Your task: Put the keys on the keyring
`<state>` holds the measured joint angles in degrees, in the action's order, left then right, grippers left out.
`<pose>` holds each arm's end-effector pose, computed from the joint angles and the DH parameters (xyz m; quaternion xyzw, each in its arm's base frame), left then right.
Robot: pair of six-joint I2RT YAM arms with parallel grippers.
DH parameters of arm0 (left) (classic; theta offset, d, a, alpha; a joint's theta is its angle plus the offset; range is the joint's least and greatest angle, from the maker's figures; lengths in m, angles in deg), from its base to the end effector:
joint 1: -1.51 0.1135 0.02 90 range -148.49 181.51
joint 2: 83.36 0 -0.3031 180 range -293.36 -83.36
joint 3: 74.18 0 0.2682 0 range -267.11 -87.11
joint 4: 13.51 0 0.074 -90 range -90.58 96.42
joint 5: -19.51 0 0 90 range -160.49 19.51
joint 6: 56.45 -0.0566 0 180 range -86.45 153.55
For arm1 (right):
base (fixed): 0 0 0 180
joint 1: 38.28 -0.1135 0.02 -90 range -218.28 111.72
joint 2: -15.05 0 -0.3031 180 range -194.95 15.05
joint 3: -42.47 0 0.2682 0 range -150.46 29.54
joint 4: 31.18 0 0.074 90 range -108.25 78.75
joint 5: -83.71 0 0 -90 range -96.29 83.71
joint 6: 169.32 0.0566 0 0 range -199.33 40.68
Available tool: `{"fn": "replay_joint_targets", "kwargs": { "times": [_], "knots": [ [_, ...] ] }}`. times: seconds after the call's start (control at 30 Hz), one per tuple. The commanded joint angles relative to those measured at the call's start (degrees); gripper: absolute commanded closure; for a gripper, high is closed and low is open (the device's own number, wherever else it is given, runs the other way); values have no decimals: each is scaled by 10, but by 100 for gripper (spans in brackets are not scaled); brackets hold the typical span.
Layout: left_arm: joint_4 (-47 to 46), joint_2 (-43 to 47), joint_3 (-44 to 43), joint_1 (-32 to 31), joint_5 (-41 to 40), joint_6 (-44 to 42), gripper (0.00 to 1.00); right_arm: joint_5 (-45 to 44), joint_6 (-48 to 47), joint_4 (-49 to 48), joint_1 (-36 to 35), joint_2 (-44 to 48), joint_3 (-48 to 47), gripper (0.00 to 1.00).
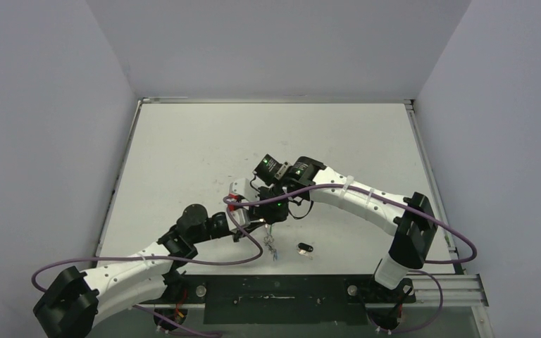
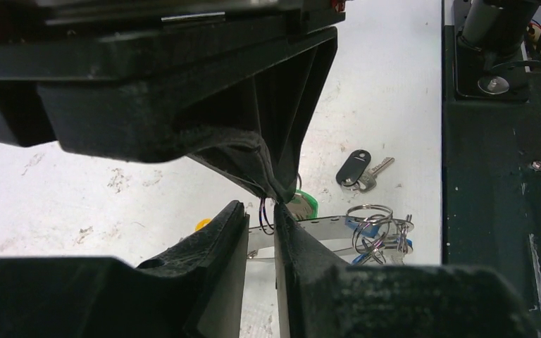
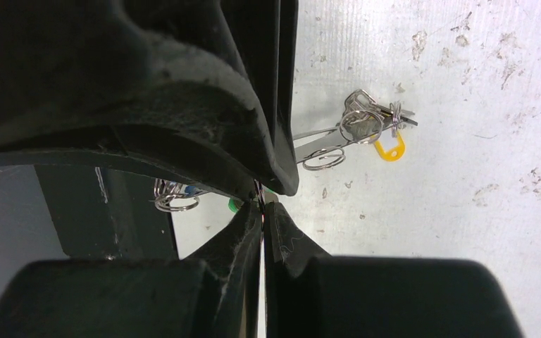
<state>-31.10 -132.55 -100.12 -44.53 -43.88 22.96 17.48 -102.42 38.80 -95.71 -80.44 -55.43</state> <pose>0.1153 -0.1560 0.2248 0.4781 0.5617 -0.3614 0.5704 0.1772 0.3198 0.3102 -0.6510 0.7066 0.2492 0.1222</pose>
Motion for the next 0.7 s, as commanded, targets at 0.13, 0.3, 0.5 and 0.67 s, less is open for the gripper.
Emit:
{"fn": "replay_joint_targets", "kwargs": {
  "times": [0.13, 0.3, 0.5, 0.67],
  "knots": [
    [-36, -23, -28, -1, 21, -6, 98, -7, 9, -18, -3, 2, -6, 100],
    [-29, -11, -24, -2, 15, -8, 100, -18, 11, -29, -2, 2, 0, 100],
    [-32, 14, -10, -2, -4, 2, 100, -23, 27, -57, 8, 11, 14, 94],
    [-78, 26, 15, -1, -27, 14, 100, -11, 57, -106, 41, 41, 40, 72]
  ]
}}
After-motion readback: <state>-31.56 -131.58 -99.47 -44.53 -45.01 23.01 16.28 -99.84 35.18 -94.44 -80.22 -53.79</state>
